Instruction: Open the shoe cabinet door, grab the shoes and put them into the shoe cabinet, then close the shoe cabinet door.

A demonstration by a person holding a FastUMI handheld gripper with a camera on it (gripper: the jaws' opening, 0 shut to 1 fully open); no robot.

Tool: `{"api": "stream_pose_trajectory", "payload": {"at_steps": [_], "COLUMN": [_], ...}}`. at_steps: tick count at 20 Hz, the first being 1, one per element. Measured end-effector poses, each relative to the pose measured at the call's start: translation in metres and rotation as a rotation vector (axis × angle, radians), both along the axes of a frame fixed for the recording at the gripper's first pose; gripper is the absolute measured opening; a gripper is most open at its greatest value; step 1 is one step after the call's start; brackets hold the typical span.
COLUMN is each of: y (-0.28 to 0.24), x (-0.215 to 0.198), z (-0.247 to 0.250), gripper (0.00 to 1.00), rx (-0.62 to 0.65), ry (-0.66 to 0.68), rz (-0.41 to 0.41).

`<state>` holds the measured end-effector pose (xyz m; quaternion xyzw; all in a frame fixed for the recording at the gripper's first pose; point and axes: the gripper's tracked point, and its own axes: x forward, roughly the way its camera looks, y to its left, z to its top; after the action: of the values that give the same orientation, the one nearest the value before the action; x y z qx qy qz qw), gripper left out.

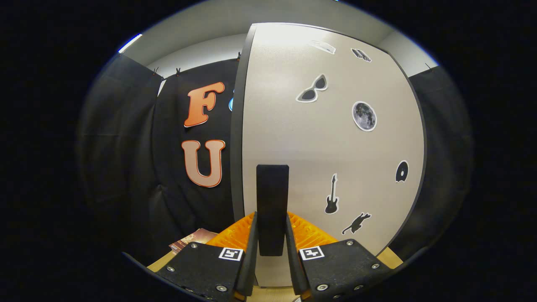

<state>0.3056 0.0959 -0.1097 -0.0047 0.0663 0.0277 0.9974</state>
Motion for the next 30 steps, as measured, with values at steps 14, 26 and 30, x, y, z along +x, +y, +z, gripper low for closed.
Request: {"api": "stream_pose_trajectory", "payload": {"at_steps": [14, 26, 30], "y": [-0.038, -0.078, -0.092], "x": [-0.092, -0.14, -0.155], "z": [0.008, 0.012, 0.017], "gripper": [0.34, 0.33, 0.33], "rx": [0.03, 0.064, 0.067], "ry": [-0.016, -0.03, -0.044], "rz": [0.048, 0.08, 0.082]}}
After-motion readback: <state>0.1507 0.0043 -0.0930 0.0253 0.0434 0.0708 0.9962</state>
